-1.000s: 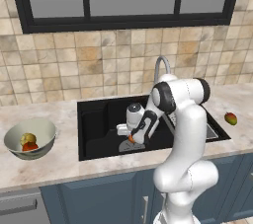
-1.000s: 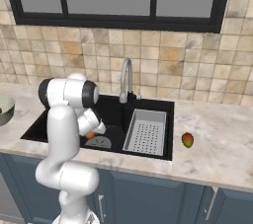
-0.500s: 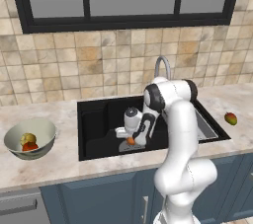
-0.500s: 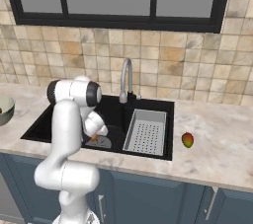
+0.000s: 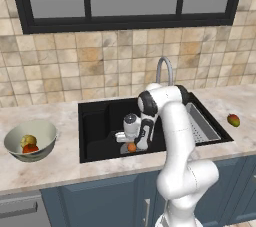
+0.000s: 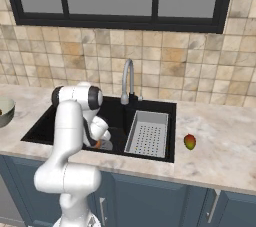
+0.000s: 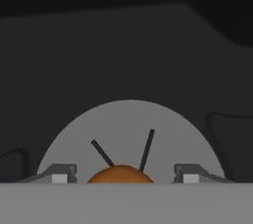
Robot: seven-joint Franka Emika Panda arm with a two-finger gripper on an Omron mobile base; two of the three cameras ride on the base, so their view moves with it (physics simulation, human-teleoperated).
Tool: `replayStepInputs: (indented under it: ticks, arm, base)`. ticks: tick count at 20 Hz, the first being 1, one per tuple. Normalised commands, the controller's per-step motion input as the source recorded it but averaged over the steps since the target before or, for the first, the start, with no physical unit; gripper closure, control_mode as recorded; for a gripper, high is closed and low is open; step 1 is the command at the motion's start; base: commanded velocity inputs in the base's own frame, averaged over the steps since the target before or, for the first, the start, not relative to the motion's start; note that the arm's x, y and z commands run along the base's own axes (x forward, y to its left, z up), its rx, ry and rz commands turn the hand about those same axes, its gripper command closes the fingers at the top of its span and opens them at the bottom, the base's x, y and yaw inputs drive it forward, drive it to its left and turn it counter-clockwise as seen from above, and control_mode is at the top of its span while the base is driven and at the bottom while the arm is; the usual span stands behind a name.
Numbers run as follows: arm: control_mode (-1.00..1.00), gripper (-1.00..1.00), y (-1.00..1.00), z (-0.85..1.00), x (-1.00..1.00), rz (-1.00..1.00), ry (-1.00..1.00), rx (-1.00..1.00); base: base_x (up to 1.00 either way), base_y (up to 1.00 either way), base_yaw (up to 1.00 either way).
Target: There is a mixed pile of frozen fruits and vegetables on the counter. Locate all the frozen vegetables and place the items in a bowl on the counter. Take all the frozen fruits and defrost them in a running sink.
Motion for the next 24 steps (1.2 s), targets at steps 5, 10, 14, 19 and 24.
replayStepInputs:
  ticks: [5, 10, 14, 19, 24]
  arm:
    - [-1.0, -1.0, 0.0, 0.09, 0.19, -0.01, -0.02, 0.0]
    - [-1.0, -1.0, 0.07, 0.55, 0.0, 0.0, -0.07, 0.0]
    - [-1.0, -1.0, 0.28, 0.7, -0.18, 0.0, -0.06, 0.0]
    - [-1.0, -1.0, 0.42, 0.7, -0.51, 0.0, -0.05, 0.0]
    - [-1.0, -1.0, 0.25, 0.72, -0.78, 0.0, -0.03, 0.01]
  base:
    - [0.0, 0.0, 0.0]
    - [0.0, 0.0, 0.0]
    - [0.0, 0.0, 0.0]
    - [0.0, 0.0, 0.0]
    - [0.0, 0.0, 0.0]
